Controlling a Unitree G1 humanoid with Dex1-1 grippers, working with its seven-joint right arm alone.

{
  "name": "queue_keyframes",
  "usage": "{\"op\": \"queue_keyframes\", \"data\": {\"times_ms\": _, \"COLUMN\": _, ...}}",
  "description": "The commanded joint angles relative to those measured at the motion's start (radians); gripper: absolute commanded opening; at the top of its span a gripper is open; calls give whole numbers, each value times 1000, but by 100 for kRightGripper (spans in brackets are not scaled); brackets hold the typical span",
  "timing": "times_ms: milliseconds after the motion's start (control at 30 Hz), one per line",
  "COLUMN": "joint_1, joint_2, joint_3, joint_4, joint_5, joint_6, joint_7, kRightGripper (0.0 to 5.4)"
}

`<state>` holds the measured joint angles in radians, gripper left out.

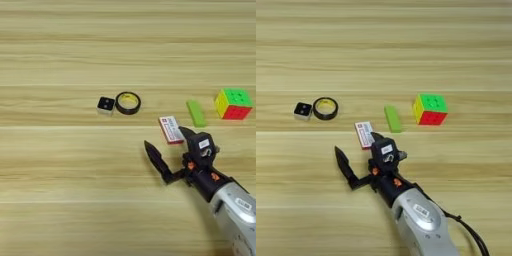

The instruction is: Move the objects on the table

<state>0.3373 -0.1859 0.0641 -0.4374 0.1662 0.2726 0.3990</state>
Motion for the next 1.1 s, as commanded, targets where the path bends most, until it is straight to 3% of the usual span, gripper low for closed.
{"op": "queue_keyframes", "data": {"times_ms": 33, "joint_1": -22, "joint_2": 3, "joint_3": 3, "joint_4": -22, "joint_5": 8, "joint_6": -28, "joint_7": -14, "kRightGripper": 536}}
{"op": "queue_keyframes", "data": {"times_ms": 1100, "joint_1": -10, "joint_2": 9, "joint_3": 8, "joint_4": 41, "joint_5": -1, "joint_6": -39, "joint_7": -33, "kRightGripper": 536}}
